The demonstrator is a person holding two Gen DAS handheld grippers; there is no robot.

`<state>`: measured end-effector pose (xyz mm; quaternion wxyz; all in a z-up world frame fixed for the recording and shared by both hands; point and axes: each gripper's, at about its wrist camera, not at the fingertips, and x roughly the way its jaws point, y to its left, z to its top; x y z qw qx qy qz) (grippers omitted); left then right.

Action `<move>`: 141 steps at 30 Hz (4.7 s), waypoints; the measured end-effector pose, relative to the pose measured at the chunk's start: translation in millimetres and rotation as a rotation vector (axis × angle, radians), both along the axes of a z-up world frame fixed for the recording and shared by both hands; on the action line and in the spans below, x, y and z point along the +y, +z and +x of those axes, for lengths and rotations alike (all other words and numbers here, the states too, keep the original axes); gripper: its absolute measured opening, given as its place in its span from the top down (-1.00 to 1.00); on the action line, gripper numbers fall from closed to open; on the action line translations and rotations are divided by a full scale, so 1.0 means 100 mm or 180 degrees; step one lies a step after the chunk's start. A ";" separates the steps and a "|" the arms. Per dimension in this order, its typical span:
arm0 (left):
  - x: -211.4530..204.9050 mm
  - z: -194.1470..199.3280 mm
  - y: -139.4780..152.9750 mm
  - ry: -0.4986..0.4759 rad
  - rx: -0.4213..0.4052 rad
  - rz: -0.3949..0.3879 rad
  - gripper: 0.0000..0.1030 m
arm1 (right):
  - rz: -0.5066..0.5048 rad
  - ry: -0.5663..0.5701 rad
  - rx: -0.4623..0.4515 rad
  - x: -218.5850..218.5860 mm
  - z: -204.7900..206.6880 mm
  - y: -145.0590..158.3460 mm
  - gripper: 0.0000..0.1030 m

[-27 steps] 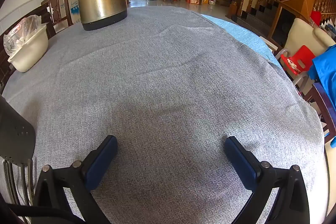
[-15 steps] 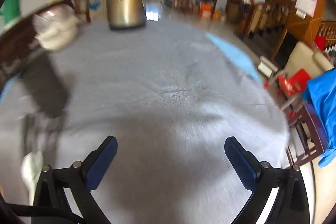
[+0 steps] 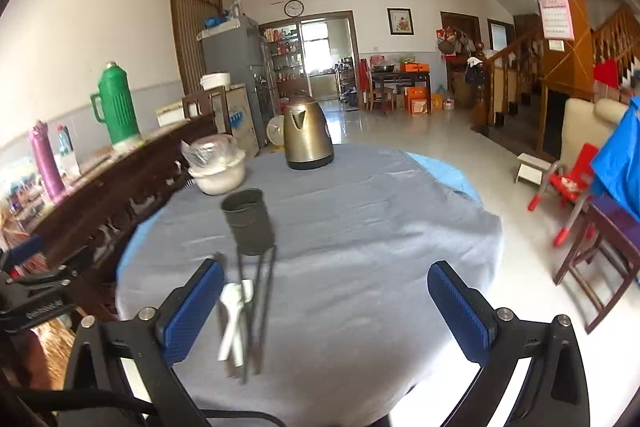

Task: Organize utensils
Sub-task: 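Bring both tools over the chopsticks and white spoons beside the grey cup, then lower the right tool and close its fingers on a dark chopstick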

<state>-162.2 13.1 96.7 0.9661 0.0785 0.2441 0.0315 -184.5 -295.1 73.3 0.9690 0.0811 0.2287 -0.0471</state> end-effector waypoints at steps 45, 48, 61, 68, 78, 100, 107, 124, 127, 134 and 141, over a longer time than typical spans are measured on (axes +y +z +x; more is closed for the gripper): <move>0.26 -0.23 -0.02 0.0176 0.0002 -0.0082 -1.00 | -0.0261 0.0234 0.0253 0.71 -0.05 -0.13 -0.99; 0.26 -0.23 -0.04 0.0170 0.0011 -0.0085 -1.00 | -0.0263 0.0221 0.0253 0.72 -0.04 -0.13 -0.99; 0.28 -0.23 -0.05 0.0159 0.0037 -0.0108 -1.00 | -0.0228 0.0216 0.0279 0.69 -0.03 -0.15 -0.99; 0.30 -0.16 -0.11 0.0164 0.0103 -0.0103 -1.00 | -0.0146 0.0200 0.0315 0.62 0.06 -0.18 -0.99; 0.43 0.37 -0.31 -0.0044 0.0593 -0.0449 -1.00 | 0.0134 0.0236 0.0495 0.35 0.65 -0.19 -0.99; 0.09 2.19 -1.44 -0.0373 0.1992 -0.1213 -0.10 | 0.1169 0.0874 0.1742 0.18 2.83 -1.38 0.30; -0.08 2.38 -1.60 -0.0359 0.2189 -0.1153 -0.08 | 0.1320 0.0958 0.1980 0.12 2.99 -1.60 0.41; -0.21 2.39 -1.64 -0.0325 0.2348 -0.1070 0.30 | 0.0916 0.1008 0.2286 0.32 2.97 -1.67 0.69; -0.20 2.37 -1.62 -0.0304 0.2482 -0.1075 0.34 | 0.0939 0.0977 0.2300 0.33 3.02 -1.68 0.74; -0.14 2.37 -1.57 -0.0286 0.2523 -0.1296 0.34 | 0.1068 0.1000 0.2405 0.26 3.12 -1.68 0.74; -0.17 2.41 -1.59 -0.0237 0.2511 -0.1226 0.30 | 0.1140 0.1051 0.2397 0.14 3.14 -1.68 0.73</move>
